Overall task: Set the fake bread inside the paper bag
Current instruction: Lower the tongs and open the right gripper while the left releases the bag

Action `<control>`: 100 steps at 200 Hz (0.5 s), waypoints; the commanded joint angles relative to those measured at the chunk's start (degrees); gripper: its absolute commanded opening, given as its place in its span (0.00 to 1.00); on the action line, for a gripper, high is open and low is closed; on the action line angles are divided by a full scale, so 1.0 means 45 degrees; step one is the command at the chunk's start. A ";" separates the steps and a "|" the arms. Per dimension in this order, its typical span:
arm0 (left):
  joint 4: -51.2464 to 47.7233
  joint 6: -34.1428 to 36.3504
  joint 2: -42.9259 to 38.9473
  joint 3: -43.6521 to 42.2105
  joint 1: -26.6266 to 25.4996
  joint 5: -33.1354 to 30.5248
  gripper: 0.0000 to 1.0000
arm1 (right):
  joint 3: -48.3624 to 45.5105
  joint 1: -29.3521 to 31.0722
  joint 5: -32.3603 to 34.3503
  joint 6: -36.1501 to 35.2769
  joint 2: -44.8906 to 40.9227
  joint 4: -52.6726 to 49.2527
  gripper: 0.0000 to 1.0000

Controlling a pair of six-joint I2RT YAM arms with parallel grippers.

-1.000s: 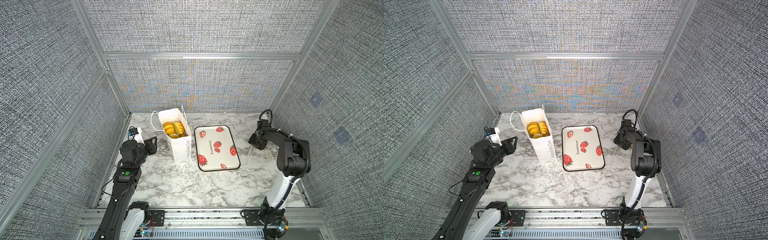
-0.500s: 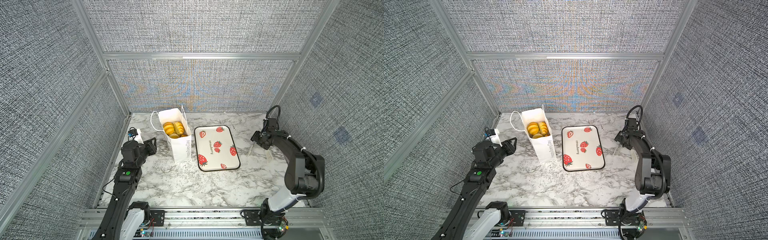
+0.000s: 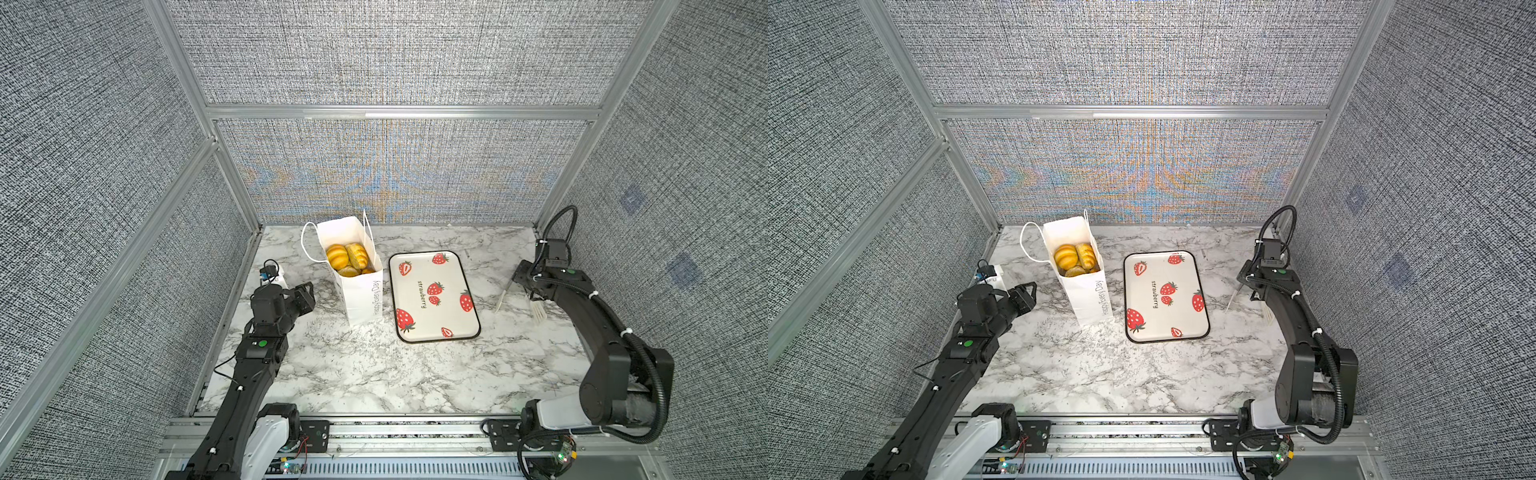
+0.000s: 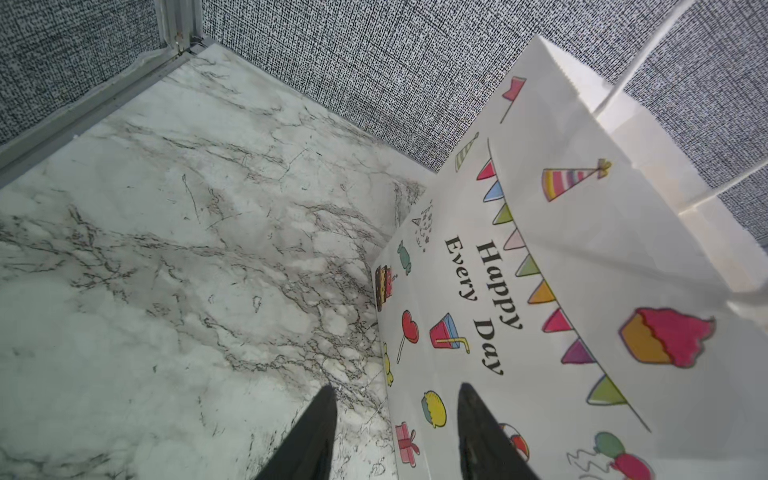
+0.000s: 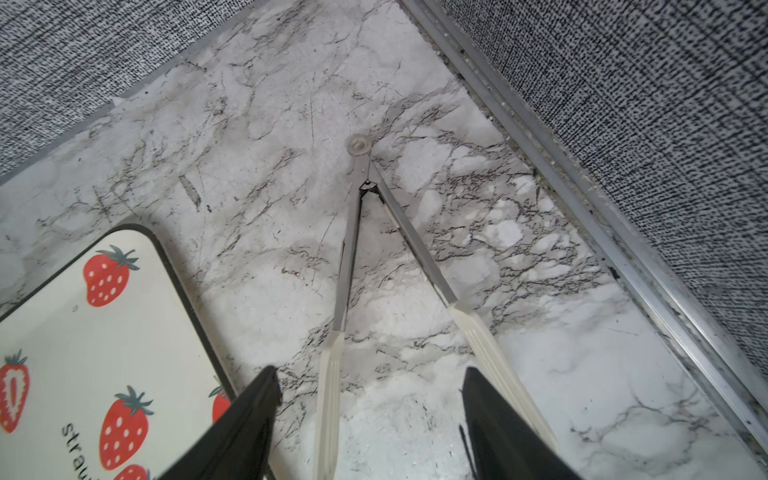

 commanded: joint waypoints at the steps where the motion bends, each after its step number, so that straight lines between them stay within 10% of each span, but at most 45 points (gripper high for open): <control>1: 0.0561 0.0050 -0.0021 -0.0022 0.0025 0.0001 0.49 | 0.0390 -0.0462 0.0399 0.0142 0.0604 -0.0410 0.70; 100: 0.1044 -0.0029 -0.0051 -0.0791 0.0058 0.0332 0.49 | 0.0366 -0.2777 -0.3014 0.0877 0.3038 0.0246 0.70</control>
